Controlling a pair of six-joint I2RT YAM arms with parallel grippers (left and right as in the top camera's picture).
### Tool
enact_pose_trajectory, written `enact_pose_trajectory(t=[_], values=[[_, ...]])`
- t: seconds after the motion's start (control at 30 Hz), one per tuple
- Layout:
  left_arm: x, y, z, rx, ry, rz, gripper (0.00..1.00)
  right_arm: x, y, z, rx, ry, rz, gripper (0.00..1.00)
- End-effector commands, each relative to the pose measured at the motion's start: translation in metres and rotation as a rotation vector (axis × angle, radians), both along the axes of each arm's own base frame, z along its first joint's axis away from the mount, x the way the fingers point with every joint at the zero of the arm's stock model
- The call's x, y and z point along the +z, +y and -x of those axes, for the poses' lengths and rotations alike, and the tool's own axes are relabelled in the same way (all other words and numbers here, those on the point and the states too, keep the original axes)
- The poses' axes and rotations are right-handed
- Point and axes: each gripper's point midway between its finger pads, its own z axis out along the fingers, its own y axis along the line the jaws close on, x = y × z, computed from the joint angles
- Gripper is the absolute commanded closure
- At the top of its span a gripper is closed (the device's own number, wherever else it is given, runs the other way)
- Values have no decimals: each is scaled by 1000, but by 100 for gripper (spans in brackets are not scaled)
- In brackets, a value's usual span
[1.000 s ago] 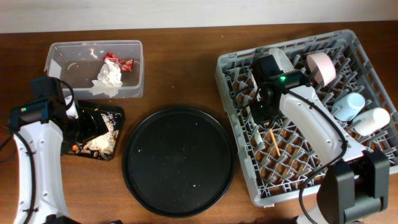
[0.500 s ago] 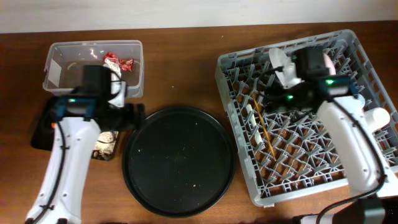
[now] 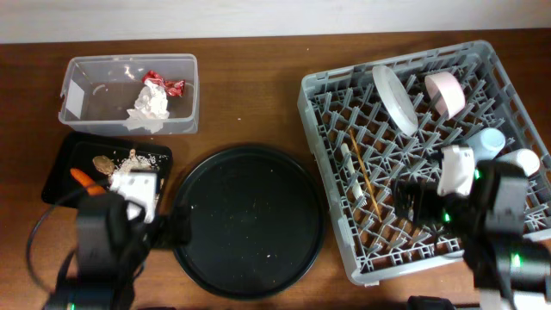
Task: Sort waste into correct bins and load items into the dishwasher rack
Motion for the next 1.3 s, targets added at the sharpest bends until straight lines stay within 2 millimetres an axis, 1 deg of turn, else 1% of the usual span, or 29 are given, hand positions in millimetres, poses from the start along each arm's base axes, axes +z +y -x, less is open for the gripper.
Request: enact_pose_trajectory(t=[0.0,0.03,0.17,0.33,0.37,0.43,0.47,0.5,0.53,0.57,0.67,0.73,0.77,0.8,0.87,0.97,1.03,1.07,1.1,1.13,1.17,1.27], values=[[28,7,24,44,-172,7,1,9,2,26,1,-58,14,2],[32,7,27,44,-191,7,1,8,2,28,1,-51,13,2],[32,8,27,45,-191,6,1,5,2,27,1,-37,12,2],[32,8,27,45,-191,6,1,5,2,27,2,-37,12,2],[32,8,27,45,-191,6,1,8,3,29,4,-53,13,2],[32,8,27,45,-191,7,0,24,3,36,-2,-142,30,1],[32,8,27,45,-191,6,1,33,11,36,64,-244,64,2],[32,8,27,45,-191,6,1,37,18,36,114,-316,98,2],[32,8,27,45,-191,7,1,37,24,37,142,-426,117,2],[32,8,27,45,-191,6,1,35,26,36,149,-496,117,2],[32,8,27,45,-191,7,1,28,25,28,132,-726,132,2],[32,8,27,45,-191,6,1,32,21,25,105,-815,147,2],[32,8,27,45,-191,6,1,34,15,23,72,-883,165,2],[32,8,27,45,-191,6,1,34,13,21,60,-912,171,2],[32,8,27,45,-191,7,1,34,8,12,33,-992,190,2],[32,8,27,45,-191,6,1,26,3,5,-5,-1100,207,2],[32,8,27,45,-191,7,1,19,1,3,24,-1098,322,2],[32,8,27,45,-191,6,1,-2,1,-1,42,-1012,331,1],[32,8,27,45,-191,6,1,-30,3,-4,66,-900,314,2],[32,8,27,45,-191,7,1,-49,5,-3,90,-824,299,2],[32,8,27,45,-191,6,1,-53,6,-3,93,-806,285,2],[32,8,27,45,-191,6,1,-53,7,-3,94,-806,285,2]])
